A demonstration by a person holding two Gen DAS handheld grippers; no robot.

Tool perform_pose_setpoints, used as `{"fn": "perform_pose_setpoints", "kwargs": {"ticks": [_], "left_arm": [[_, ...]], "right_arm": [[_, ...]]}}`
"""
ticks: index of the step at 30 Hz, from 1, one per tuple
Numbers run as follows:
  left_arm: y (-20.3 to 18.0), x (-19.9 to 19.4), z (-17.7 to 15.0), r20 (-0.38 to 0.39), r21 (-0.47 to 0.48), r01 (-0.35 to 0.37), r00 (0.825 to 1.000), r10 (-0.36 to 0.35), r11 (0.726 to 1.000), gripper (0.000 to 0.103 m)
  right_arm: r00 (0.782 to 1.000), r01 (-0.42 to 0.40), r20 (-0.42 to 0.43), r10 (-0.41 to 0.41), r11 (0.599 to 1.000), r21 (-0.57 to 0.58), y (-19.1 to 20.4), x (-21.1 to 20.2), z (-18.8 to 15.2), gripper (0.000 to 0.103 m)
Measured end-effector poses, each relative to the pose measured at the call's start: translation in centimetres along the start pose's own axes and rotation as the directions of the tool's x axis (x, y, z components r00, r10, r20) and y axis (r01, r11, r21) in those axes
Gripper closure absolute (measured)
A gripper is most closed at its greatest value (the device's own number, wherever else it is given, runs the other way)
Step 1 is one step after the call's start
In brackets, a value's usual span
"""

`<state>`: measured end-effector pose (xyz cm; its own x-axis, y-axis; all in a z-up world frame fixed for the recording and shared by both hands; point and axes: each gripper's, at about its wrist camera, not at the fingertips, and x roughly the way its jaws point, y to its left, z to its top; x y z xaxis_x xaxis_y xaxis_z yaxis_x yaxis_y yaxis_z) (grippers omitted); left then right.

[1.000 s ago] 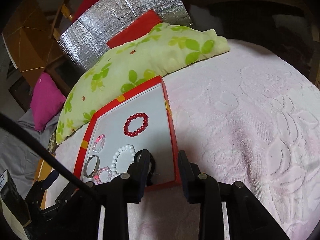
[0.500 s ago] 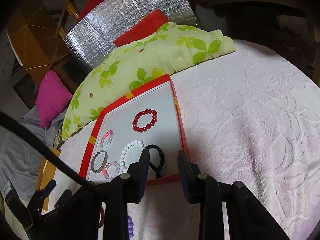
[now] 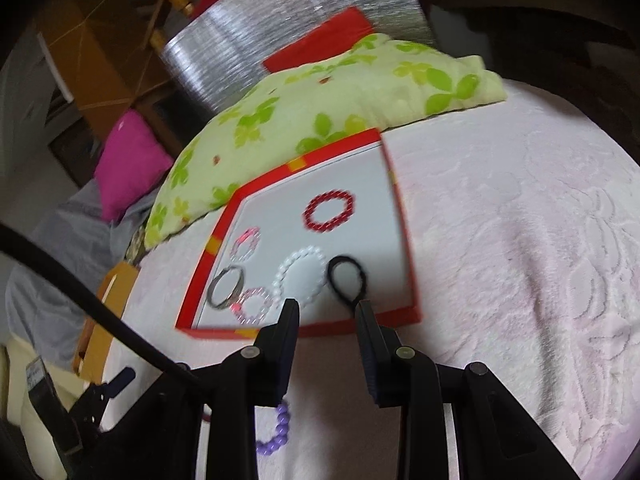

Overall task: Organize jewelry
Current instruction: 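Withdraw both tools from the box toward the remaining items, then grasp the purple bead bracelet with the right tool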

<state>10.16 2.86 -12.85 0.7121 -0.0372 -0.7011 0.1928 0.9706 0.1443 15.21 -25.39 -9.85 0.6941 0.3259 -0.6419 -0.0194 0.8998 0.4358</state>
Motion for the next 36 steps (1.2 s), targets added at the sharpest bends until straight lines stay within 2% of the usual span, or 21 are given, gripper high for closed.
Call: {"fn": "perform_pose_setpoints", "kwargs": {"ticks": [5,9,13,15,18,19,20,24,29,33,36], "left_arm": [[-0.4,-0.4,-0.9,-0.008,0.019,0.007,1.000,-0.007,1.000,0.028],[-0.7,-0.5,-1.2,-0.009,0.034,0.016,1.000,-0.016,0.999,0.028],[-1.2,-0.2,-1.4,-0.017,0.049,0.025,1.000,-0.024,0.998,0.028],[-1.3,-0.1,-1.5,-0.020,0.056,0.031,0.999,-0.030,0.998,0.028],[-1.6,0.0,-1.6,-0.020,0.063,0.037,0.999,-0.035,0.997,0.028],[-1.7,0.0,-1.6,-0.021,0.067,0.037,0.999,-0.035,0.997,0.028],[-1.8,0.1,-1.6,-0.021,0.069,0.036,0.999,-0.035,0.997,0.028],[-2.0,0.2,-1.6,-0.018,0.075,0.045,0.999,-0.044,0.996,0.028],[-2.4,0.1,-1.4,-0.010,0.070,0.104,0.995,-0.103,0.992,0.028],[-2.6,0.1,-1.3,-0.014,0.042,0.183,0.983,-0.183,0.982,0.028],[-2.6,0.1,-1.2,-0.015,0.021,0.215,0.977,-0.215,0.976,0.028]], "right_arm": [[0.997,-0.049,-0.069,0.046,0.998,-0.042,1.3,0.7,-1.5,0.072],[0.986,-0.081,-0.152,0.073,0.996,-0.048,2.1,1.6,-3.5,0.071],[0.975,-0.059,-0.221,0.034,0.992,-0.107,3.4,2.7,-5.5,0.071],[0.971,-0.021,-0.238,-0.017,0.987,-0.156,4.1,3.3,-6.5,0.071],[0.975,0.023,-0.211,-0.074,0.972,-0.234,5.0,3.6,-7.0,0.075],[0.975,0.039,-0.202,-0.095,0.964,-0.264,5.2,3.6,-7.1,0.087],[0.974,0.052,-0.196,-0.112,0.957,-0.286,5.4,3.6,-7.3,0.092],[0.978,0.102,-0.144,-0.151,0.947,-0.305,5.2,3.2,-6.9,0.092],[0.978,0.135,-0.129,-0.165,0.967,-0.215,3.1,2.8,-5.5,0.092],[0.979,0.149,-0.118,-0.167,0.977,-0.150,1.4,2.1,-4.6,0.092],[0.981,0.152,-0.103,-0.163,0.983,-0.105,0.4,1.5,-4.1,0.092]]}}
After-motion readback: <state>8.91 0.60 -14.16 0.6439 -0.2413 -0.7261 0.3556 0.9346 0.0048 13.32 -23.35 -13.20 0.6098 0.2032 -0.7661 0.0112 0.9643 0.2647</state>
